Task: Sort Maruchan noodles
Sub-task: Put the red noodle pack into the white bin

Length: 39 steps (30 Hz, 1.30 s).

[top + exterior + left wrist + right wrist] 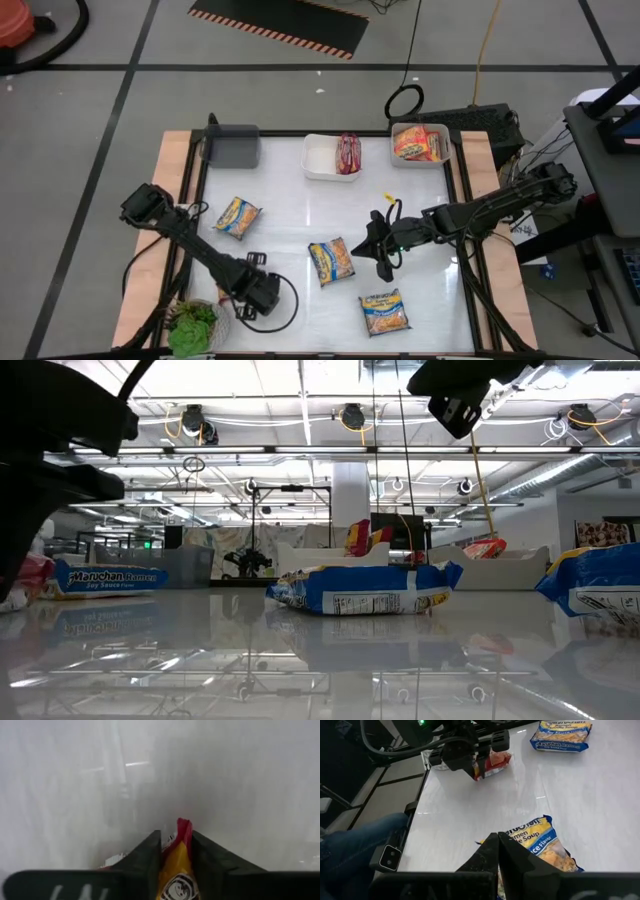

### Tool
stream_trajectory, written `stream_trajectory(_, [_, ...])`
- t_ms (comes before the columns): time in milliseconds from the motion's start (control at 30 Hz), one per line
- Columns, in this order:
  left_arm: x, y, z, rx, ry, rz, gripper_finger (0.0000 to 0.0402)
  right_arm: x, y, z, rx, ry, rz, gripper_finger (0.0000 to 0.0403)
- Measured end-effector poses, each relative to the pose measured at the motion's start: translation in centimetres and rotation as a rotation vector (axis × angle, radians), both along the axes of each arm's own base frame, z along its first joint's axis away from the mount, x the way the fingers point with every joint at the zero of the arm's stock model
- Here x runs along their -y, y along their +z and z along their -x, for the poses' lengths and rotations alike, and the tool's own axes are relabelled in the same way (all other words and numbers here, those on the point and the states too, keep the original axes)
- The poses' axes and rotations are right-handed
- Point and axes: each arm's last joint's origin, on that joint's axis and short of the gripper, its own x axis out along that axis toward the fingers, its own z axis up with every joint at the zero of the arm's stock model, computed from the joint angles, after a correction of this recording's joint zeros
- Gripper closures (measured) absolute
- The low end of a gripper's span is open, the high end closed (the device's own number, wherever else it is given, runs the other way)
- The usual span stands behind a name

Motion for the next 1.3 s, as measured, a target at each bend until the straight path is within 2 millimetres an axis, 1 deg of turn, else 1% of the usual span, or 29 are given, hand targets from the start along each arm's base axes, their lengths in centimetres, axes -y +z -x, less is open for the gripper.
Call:
stream_trajectory(267, [-0.2, 0.0, -0.2, 0.021, -0.028, -0.026, 0.0392, 0.0, 0.0, 0.0, 0.002, 0.006, 0.01, 0.0403])
stream_trajectory(400, [-0.7, 0.2, -0.7, 0.039, -0.01, -0.054, 0.0396, 0.1, 0.0, 0.0, 0.011, -0.008, 0.045, 0.0403])
stream_trajectory(533, [-0.9, 1.5, -2.0, 0.106, -0.016, -0.076, 0.0397, 0.3, 0.0, -0.1, 0.024, -0.05, 0.102, 0.0403])
stream_trajectory(633, [-1.3, 3.7, -2.9, 0.204, 0.002, -0.126, 0.0397, 0.4, 0.0, -0.1, 0.032, -0.079, 0.14, 0.0403])
stream_trajectory(700, [-1.6, 5.6, -3.6, 0.299, 0.02, -0.148, 0.0397, 0.5, 0.0, -0.1, 0.035, -0.092, 0.159, 0.0403])
stream_trajectory(800, [-2.6, 8.8, -3.8, 0.438, 0.101, -0.2, 0.0398, 0.5, 0.0, -0.1, 0.038, -0.09, 0.163, 0.0403])
stream_trajectory(900, [-3.9, 11.9, -3.5, 0.577, 0.199, -0.229, 0.0398, 0.4, 0.1, -0.1, 0.045, -0.091, 0.161, 0.0403])
stream_trajectory(1033, [-5.4, 15.1, -2.2, 0.77, 0.339, -0.305, 0.0398, 0.5, 0.5, -0.3, 0.093, -0.149, 0.171, 0.0403])
stream_trajectory(1133, [-6.3, 17.1, -1.1, 0.872, 0.395, -0.349, 0.0398, 0.6, 1.0, -0.5, 0.146, -0.202, 0.174, 0.0403])
stream_trajectory(1200, [-6.5, 17.9, -0.7, 0.923, 0.418, -0.375, 0.0398, 0.7, 1.3, -0.6, 0.18, -0.244, 0.174, 0.0403])
stream_trajectory(1267, [-6.7, 18.4, -0.5, 0.967, 0.439, -0.404, 0.0398, 0.8, 1.4, -0.7, 0.195, -0.314, 0.13, 0.0403])
stream_trajectory(1300, [-6.7, 18.6, -0.5, 0.986, 0.444, -0.414, 0.0398, 0.9, 1.4, -0.7, 0.194, -0.363, 0.083, 0.0403])
